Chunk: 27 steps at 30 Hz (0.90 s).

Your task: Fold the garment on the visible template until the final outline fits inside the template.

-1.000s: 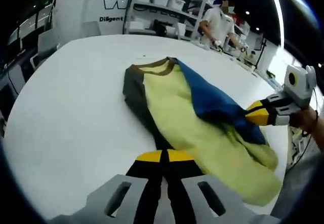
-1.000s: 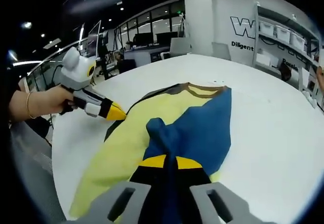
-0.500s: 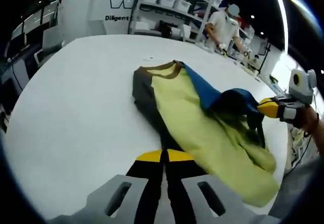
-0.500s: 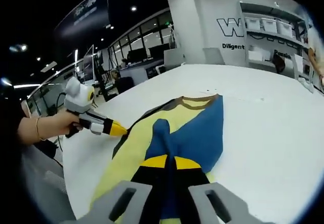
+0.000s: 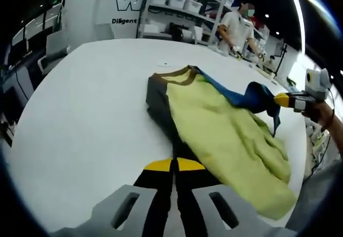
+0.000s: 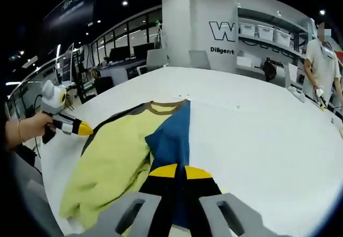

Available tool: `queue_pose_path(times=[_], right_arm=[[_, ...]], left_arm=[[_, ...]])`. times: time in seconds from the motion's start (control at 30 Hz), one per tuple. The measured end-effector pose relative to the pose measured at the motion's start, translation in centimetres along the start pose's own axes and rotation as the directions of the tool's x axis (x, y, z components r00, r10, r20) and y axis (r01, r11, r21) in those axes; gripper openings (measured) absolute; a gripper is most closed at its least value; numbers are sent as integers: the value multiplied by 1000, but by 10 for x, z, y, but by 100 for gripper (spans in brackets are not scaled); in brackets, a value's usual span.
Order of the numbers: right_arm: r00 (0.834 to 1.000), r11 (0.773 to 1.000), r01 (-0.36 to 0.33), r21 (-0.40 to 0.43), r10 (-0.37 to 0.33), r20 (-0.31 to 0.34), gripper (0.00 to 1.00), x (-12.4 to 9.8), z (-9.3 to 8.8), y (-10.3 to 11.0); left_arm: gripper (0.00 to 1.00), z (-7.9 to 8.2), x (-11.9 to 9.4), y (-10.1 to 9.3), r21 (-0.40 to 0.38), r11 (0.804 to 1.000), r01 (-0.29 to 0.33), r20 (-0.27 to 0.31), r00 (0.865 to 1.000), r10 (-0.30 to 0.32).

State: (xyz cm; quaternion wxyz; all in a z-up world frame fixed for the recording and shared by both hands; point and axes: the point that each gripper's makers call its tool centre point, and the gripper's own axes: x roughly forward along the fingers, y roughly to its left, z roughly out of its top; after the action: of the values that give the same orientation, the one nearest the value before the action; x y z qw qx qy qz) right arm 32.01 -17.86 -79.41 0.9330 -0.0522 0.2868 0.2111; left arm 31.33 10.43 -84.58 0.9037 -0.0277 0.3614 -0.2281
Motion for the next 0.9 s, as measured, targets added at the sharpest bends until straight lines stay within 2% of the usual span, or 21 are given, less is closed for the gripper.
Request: queue_pose_path(times=[0.2, 0.57, 0.63, 0.77, 0.9], right_arm=[[996, 996, 84, 0, -84, -32, 0, 0, -4, -33], [990, 992, 126, 9, -126, -66, 0, 0, -13, -58], [990, 991, 127, 39, -124, -69, 0, -1, -14, -60], [989, 966, 146, 212, -134, -70, 0, -4, -19, -68], [988, 958, 151, 244, -138, -69, 0, -8, -23, -76]], left_arm=[[0, -1, -3, 12, 9, 1000, -12, -11, 1000, 12], [0, -1, -1, 29, 15, 1000, -22, -33, 999, 23], [0, 1, 0, 33, 20, 999, -28, -36, 999, 29], [0, 5, 2, 48, 41, 998, -51, -53, 997, 53], [0, 8, 3, 56, 72, 996, -58, -63, 996, 63]])
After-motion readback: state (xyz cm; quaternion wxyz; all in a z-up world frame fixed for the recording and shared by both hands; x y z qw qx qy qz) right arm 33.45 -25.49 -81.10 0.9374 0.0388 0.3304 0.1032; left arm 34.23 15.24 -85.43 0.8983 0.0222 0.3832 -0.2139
